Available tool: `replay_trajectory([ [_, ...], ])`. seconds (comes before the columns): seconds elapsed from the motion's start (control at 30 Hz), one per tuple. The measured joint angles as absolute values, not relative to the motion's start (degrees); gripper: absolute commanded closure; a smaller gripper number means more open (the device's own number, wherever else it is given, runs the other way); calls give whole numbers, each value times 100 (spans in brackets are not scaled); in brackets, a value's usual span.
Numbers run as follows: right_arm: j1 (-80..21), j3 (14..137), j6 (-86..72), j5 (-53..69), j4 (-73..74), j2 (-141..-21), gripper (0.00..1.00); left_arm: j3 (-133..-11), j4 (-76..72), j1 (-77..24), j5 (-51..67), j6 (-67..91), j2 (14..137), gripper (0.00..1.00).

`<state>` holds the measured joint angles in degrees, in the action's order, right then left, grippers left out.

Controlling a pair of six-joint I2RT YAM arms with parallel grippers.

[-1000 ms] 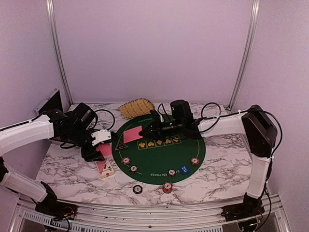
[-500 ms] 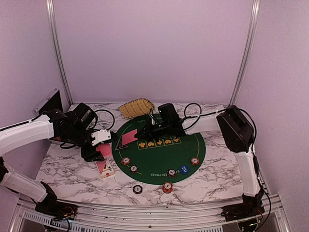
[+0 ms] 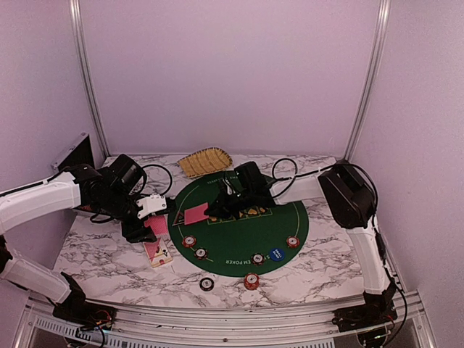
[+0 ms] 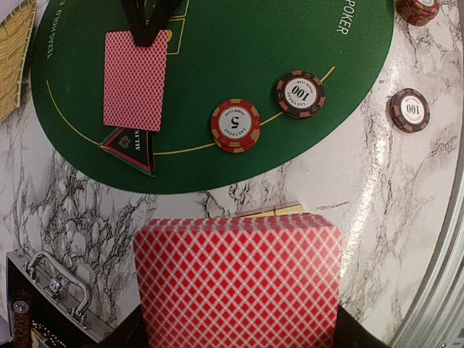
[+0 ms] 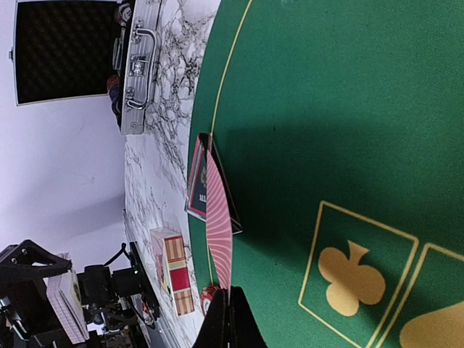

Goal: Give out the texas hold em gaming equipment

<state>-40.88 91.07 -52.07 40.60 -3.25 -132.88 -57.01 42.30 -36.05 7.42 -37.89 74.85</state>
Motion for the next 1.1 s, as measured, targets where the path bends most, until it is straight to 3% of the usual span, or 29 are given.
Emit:
replay_trajectory([
  [0.33, -4298, 9115, -5251, 4202, -423, -13662, 99, -5701, 4233, -3605, 742, -3791, 7485, 100],
  [0.37, -4320, 9115, -5251, 4215, -427, -13662, 95, -5701, 4233, -3605, 742, -3791, 7485, 100],
  [0.5, -4351, 9142, -5240, 4285, -432, -13662, 59, -5701, 4235, -3605, 742, -3791, 7485, 100],
  [0.57, -4362, 9242, -5168, 4303, -399, -13649, 48, -5701, 4235, -3605, 744, -3791, 7485, 100],
  [1.1, -4407, 9094, -4525, 3127, 683, -12779, 6, -5704, 4239, -3605, 749, -3782, 7485, 100],
])
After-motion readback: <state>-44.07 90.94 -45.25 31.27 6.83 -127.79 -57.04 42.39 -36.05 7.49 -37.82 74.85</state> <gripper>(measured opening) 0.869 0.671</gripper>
